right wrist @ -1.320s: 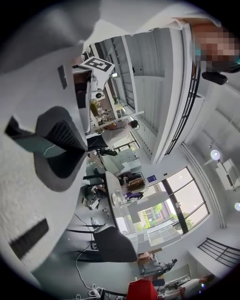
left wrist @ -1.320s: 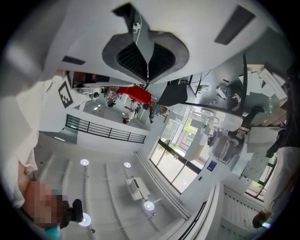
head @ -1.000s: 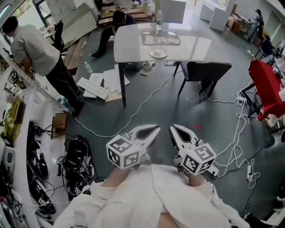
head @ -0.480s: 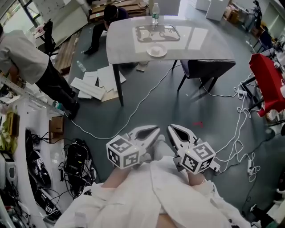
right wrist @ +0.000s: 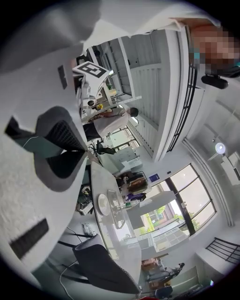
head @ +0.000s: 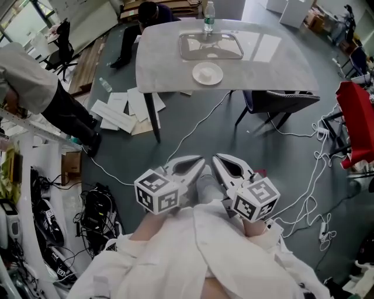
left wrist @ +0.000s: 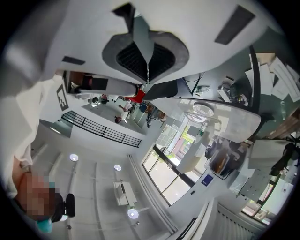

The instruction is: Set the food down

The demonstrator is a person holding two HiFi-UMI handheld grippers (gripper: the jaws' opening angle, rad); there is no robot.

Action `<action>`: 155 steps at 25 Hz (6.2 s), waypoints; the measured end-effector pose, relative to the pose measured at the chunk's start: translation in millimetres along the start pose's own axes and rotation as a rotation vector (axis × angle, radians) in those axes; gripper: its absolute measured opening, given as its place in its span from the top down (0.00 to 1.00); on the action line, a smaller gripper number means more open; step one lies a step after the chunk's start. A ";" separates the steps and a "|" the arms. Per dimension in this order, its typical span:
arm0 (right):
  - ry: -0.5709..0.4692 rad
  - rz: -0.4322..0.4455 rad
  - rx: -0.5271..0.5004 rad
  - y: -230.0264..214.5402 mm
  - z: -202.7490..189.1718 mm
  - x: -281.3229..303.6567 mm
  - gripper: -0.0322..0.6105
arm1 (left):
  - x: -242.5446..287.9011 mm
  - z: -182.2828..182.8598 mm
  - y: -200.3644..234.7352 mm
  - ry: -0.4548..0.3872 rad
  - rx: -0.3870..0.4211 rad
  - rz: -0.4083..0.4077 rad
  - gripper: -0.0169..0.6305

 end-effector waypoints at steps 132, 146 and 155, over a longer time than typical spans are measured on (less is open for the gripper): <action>0.447 -0.208 0.537 -386.3 71.3 282.5 0.78 | 219.9 135.0 408.8 0.335 -0.577 0.137 0.81; 0.424 -0.196 0.615 -392.6 67.7 284.1 0.78 | 229.0 137.0 408.8 0.298 -0.638 0.157 0.80; 0.396 -0.231 0.635 -394.1 66.7 287.7 0.78 | 233.1 136.6 408.6 0.299 -0.654 0.142 0.80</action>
Point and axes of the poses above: the fingertips, and each gripper's own axes: x forward along the fingers, y to its left, z out of its top, the point moved 2 cm from there along -x, backward along the fingers, and after that the axes turned 13 degrees about y, right-handed, at the moved point
